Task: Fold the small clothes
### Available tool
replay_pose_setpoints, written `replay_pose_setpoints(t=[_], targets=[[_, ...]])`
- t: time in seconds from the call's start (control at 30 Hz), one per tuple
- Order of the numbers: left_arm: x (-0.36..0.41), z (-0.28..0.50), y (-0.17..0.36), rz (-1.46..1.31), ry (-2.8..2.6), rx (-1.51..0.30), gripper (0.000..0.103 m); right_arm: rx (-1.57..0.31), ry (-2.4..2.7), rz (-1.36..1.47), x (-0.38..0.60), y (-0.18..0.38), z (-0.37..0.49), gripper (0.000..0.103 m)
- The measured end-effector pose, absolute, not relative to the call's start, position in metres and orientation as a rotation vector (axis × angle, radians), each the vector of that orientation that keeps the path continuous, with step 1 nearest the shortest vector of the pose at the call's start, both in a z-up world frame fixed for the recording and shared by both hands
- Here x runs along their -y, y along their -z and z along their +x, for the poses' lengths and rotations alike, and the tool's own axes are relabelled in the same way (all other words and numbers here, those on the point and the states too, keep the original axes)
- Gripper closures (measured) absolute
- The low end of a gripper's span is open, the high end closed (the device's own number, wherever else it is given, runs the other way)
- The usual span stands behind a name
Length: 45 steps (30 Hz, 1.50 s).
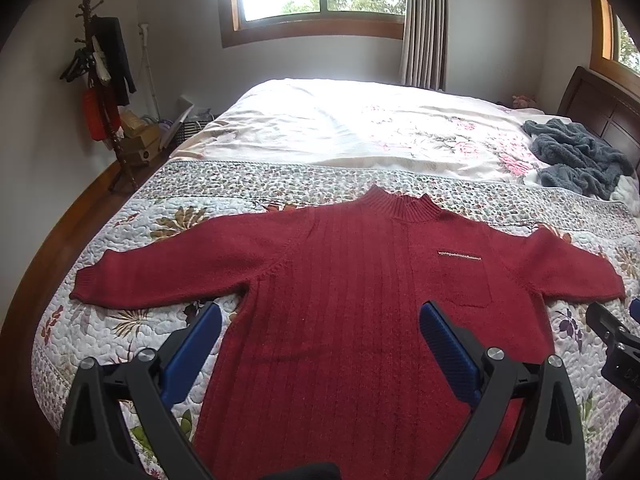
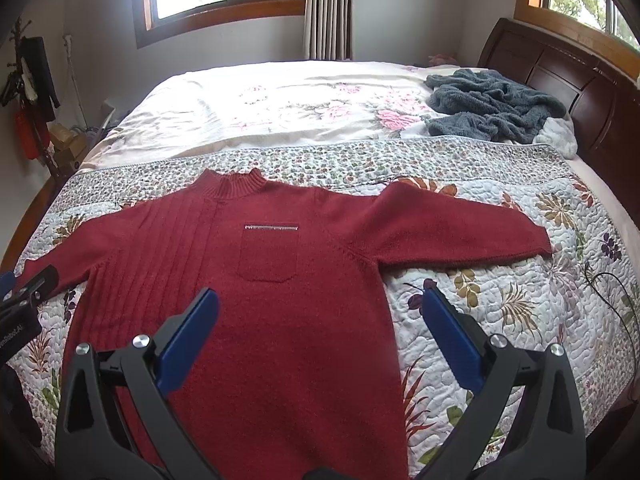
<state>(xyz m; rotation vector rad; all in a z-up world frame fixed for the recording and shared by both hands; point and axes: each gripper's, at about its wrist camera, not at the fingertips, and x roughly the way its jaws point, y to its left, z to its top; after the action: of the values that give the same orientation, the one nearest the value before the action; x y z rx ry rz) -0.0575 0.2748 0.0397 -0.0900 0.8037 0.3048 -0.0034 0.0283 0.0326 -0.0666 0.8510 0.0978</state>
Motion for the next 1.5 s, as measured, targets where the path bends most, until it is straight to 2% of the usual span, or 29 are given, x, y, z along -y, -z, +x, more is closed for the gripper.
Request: replay_pose_setpoints(t=[1.5], targets=[[-0.266,-0.045,-0.019,-0.019,-0.297,-0.868,0.004,-0.923,-0.058,-0.046,-0.01,-0.008,0.011,0.003]])
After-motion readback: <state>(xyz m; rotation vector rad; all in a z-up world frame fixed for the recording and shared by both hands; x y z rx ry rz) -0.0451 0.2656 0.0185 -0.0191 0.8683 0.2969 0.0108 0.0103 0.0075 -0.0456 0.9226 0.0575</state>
